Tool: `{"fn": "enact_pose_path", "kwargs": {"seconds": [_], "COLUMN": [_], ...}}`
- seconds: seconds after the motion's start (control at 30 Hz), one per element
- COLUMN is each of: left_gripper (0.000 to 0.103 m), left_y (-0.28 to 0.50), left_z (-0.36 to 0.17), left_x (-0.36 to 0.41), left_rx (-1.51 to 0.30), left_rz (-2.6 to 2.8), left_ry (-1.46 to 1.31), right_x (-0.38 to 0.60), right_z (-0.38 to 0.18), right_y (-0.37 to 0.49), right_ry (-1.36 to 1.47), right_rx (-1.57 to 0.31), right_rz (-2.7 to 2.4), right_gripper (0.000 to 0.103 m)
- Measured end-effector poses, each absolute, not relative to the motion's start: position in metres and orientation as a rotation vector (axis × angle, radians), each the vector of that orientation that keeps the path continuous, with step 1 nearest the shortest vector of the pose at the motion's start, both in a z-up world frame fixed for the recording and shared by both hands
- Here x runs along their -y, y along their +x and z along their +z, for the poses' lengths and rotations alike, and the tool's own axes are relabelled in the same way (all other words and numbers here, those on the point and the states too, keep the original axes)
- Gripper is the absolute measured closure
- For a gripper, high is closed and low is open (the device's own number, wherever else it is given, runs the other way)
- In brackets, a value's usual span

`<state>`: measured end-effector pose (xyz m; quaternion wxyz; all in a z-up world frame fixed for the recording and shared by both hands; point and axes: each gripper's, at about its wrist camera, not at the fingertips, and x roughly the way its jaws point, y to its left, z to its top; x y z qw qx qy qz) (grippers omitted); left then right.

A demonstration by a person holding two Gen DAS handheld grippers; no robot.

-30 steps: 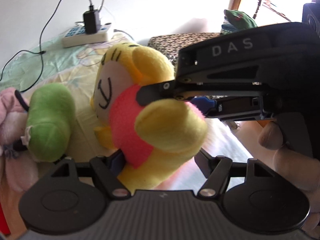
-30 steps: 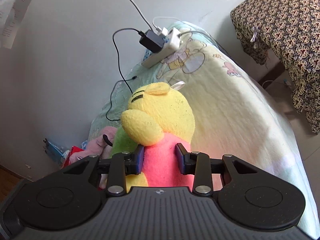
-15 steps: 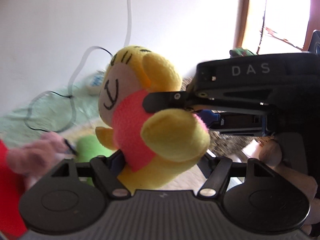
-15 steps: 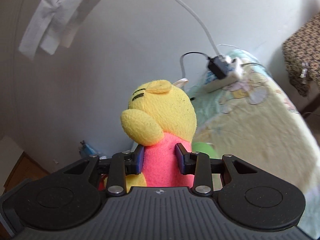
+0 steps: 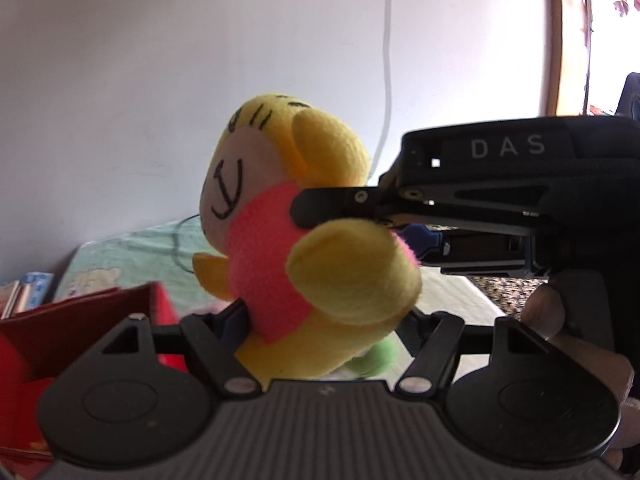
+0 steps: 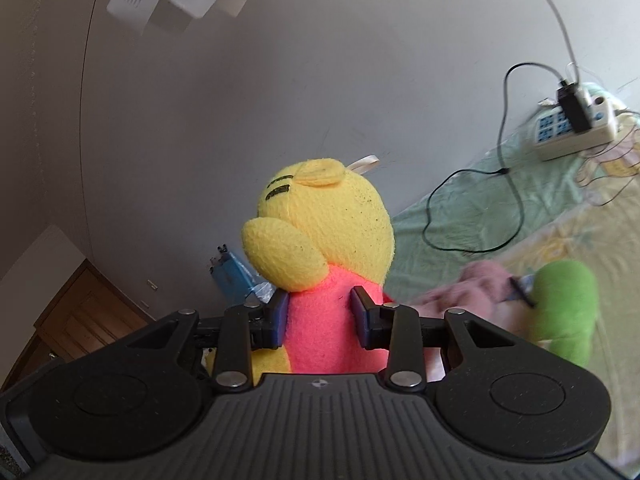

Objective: Organize objects
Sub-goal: 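Carry the yellow tiger plush with the right gripper and lower it into the red box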

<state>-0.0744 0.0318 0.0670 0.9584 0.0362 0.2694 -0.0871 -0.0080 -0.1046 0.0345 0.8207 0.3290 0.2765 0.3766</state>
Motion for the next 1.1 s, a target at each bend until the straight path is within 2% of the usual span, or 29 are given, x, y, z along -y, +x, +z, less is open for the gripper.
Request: {"fn": "enact_pose_path", "kwargs": {"seconds": [0.23,0.5,0.83,1.1], "left_gripper": [0.032,0.031,0.030,0.029], "left_y": [-0.085,-0.085,-0.083,-0.078], "left_z": [0.065,0.042,0.007,0.005], "left_x": [-0.100,-0.166,-0.192,-0.206], "left_rx": [-0.553,-0.631,-0.736,-0.761], "left_rz": [-0.142,-0.153,-0.203,-0.219], "left_ry": [0.074,0.057,0.039,-0.003], "right_x": [0.026,-0.014,-0.038,-0.052], "right_z": [0.025,0.004,-0.019,-0.036], "right_y": [-0.013,-0.013,-0.017,-0.010], "right_ry": [0.689,0.644,0.574,0.581], "right_rx": [-0.646,-0.731,-0.816,-0.871], "right_rz": [0.782,0.688,0.597,0.553], "right_gripper": [0.067,0.067,0.067,0.066]}}
